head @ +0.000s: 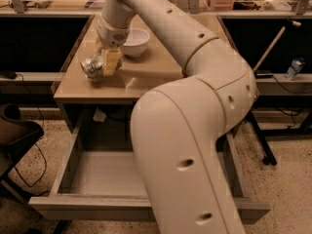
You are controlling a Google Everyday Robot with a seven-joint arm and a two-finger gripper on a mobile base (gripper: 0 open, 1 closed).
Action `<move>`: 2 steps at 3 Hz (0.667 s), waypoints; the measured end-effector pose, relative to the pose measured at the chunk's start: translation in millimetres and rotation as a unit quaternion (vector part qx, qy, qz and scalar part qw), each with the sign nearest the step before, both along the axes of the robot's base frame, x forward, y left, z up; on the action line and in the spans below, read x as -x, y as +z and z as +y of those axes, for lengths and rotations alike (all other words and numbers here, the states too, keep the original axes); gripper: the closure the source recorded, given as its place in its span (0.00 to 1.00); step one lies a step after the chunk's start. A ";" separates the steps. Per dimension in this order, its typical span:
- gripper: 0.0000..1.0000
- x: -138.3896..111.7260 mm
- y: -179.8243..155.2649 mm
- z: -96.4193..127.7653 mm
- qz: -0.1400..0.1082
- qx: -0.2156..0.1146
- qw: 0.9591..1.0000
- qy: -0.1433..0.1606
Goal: Place 7up can into top drawer
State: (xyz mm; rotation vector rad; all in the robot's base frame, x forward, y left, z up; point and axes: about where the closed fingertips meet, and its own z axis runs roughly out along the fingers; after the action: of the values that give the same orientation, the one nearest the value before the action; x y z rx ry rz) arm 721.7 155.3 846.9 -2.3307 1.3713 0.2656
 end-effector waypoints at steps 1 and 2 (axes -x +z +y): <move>1.00 9.6 52.0 18.6 -0.070 0.000 0.995 -0.072; 1.00 55.5 93.6 41.6 -0.117 0.014 0.988 -0.100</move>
Offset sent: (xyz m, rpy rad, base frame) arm -0.4050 -0.0708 0.2468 -0.2513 -0.0710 -1.0353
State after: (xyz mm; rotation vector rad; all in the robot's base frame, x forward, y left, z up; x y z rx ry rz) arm 666.2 196.9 940.6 -2.1444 1.4808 -0.0856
